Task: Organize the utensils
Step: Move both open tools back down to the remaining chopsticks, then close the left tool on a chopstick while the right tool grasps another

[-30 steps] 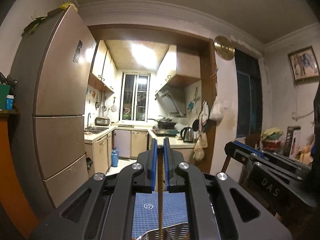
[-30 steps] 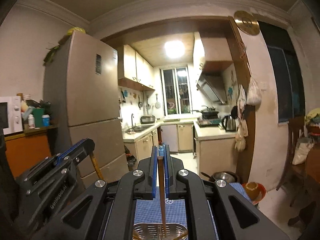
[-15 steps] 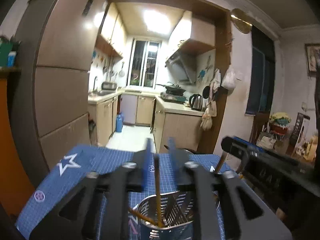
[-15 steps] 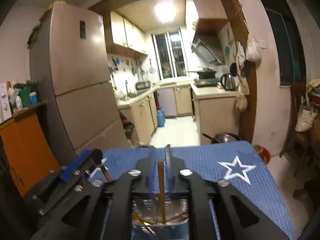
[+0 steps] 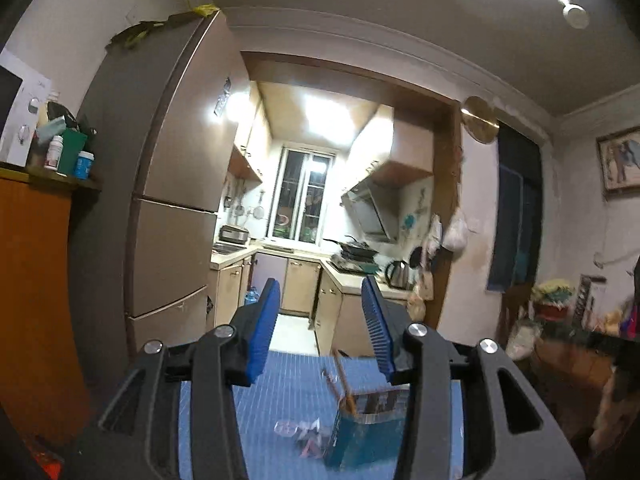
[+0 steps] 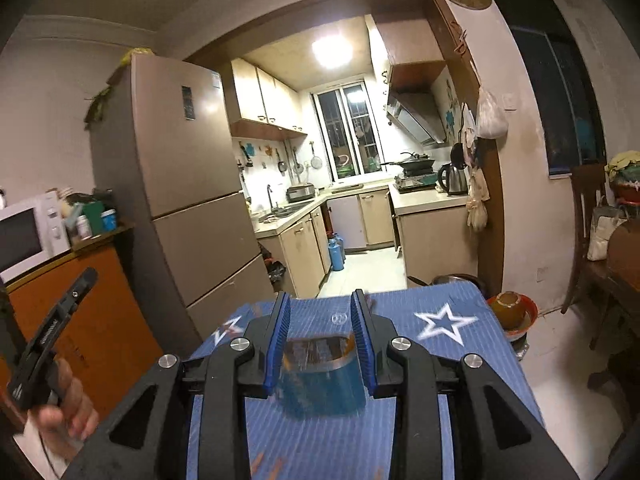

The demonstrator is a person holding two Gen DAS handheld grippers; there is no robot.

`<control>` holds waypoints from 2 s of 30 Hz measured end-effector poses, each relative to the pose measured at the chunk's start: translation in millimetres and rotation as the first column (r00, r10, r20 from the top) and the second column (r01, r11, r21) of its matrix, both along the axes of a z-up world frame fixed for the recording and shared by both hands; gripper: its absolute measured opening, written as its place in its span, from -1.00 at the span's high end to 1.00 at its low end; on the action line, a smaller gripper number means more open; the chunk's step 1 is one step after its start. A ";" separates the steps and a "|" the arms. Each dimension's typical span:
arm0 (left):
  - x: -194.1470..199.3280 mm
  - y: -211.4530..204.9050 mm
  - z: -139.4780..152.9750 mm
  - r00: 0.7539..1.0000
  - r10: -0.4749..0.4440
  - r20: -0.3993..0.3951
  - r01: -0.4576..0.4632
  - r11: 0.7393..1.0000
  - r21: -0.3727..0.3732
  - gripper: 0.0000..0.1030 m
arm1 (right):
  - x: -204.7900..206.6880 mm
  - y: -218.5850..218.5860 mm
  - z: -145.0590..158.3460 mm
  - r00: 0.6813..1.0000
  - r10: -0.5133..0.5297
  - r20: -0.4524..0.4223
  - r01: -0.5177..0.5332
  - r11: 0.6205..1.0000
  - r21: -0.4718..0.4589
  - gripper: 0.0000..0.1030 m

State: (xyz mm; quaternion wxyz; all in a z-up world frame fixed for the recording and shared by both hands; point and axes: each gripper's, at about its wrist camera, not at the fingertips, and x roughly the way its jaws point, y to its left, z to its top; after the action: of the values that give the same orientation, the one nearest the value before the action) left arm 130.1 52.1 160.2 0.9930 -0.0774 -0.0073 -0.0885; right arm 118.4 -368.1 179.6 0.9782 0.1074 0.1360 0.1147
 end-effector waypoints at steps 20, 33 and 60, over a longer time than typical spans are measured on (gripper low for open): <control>-131.2 11.5 -216.8 0.899 0.103 -0.426 0.012 0.966 0.260 0.52 | -217.6 37.9 -217.2 0.980 0.006 -0.199 -0.074 0.939 -0.337 0.68; -142.3 -16.3 -248.8 0.912 0.067 -0.406 0.083 0.936 0.341 0.57 | -191.8 62.0 -254.7 0.970 -0.069 -0.232 -0.004 0.954 -0.301 0.68; -129.9 -35.7 -263.8 0.912 0.053 -0.407 0.097 0.935 0.340 0.70 | -176.7 66.2 -263.1 0.972 -0.133 -0.195 0.072 0.954 -0.292 0.65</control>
State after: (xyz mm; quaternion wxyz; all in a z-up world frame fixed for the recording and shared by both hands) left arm 0.3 16.5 -103.6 0.9689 0.0852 0.2176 -0.0816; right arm -58.3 -301.9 -83.5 0.9680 -0.0149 0.2488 0.0310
